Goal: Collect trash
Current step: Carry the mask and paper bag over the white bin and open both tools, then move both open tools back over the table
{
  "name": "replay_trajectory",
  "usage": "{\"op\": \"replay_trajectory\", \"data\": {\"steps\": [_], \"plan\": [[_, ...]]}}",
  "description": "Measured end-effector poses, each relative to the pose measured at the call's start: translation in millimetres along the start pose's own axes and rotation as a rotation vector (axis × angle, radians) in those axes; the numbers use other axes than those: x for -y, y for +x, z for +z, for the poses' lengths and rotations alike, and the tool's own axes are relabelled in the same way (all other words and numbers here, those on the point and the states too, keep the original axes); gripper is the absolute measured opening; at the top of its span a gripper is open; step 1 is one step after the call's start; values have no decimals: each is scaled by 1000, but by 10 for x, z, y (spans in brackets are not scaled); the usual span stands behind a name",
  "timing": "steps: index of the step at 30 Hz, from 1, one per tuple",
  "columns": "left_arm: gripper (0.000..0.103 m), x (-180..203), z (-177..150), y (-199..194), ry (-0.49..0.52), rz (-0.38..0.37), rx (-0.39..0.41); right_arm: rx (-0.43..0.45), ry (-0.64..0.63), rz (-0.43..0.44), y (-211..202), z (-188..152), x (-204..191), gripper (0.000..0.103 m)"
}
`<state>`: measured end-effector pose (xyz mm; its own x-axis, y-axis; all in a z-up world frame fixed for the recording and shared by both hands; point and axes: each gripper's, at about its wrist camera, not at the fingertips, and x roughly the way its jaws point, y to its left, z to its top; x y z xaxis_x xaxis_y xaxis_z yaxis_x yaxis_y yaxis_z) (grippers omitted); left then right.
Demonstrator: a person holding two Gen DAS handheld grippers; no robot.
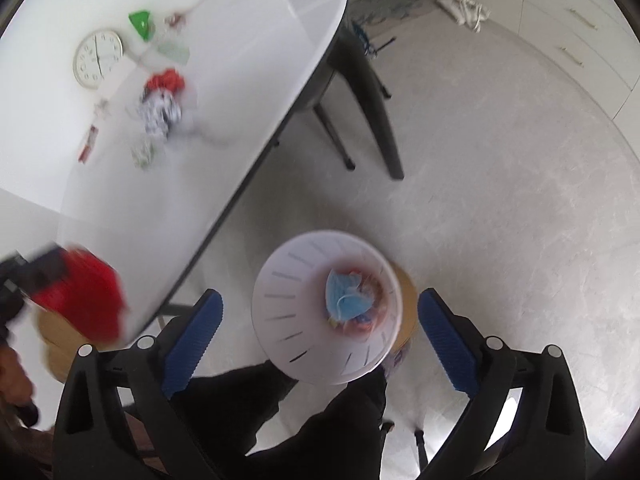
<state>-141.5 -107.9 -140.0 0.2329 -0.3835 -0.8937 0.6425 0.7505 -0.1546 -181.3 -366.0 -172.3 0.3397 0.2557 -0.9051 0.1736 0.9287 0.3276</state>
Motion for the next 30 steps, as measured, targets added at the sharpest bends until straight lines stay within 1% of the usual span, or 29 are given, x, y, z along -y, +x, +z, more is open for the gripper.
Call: {"op": "replay_trajectory", "data": {"steps": [2, 4, 6, 7, 8, 9, 11, 12, 13, 14, 18, 21, 24, 27, 30], "plan": [[10, 157, -28, 145, 28, -3, -15, 27, -9, -6, -166, 73, 56, 98], [11, 254, -66, 306, 34, -3, -37, 36, -18, -4, -276, 113, 105, 99], [17, 290, -89, 455, 22, -5, -67, 43, -30, 6, -360, 163, 139, 99], [34, 290, -97, 520, 4, -8, -80, 43, -35, 10, -376, 181, 149, 99], [57, 279, -103, 558, -18, 0, -81, 40, -42, 13, -383, 190, 156, 99], [62, 267, -107, 568, -33, 10, -75, 38, -47, 15, -380, 196, 171, 99], [77, 249, -103, 546, -61, 20, -59, 33, -61, 15, -377, 186, 137, 99], [81, 238, -98, 522, -76, 21, -56, 30, -65, 16, -387, 180, 131, 99], [88, 223, -92, 498, -90, 25, -52, 29, -67, 18, -392, 174, 127, 99], [91, 205, -85, 466, -107, 33, -48, 28, -67, 21, -403, 170, 124, 99], [95, 96, -33, 239, -171, 69, -5, 44, -69, 31, -477, 175, 68, 99], [95, -49, 0, 26, -212, 129, 54, 68, -80, 36, -555, 187, -18, 99], [95, -215, 26, -117, -244, 174, 85, 95, -101, 51, -642, 244, -160, 99], [95, -374, 25, -188, -271, 198, 99, 116, -128, 46, -675, 303, -315, 100], [95, -560, 100, -174, -287, 224, 104, 125, -154, 50, -666, 372, -479, 100]]}}
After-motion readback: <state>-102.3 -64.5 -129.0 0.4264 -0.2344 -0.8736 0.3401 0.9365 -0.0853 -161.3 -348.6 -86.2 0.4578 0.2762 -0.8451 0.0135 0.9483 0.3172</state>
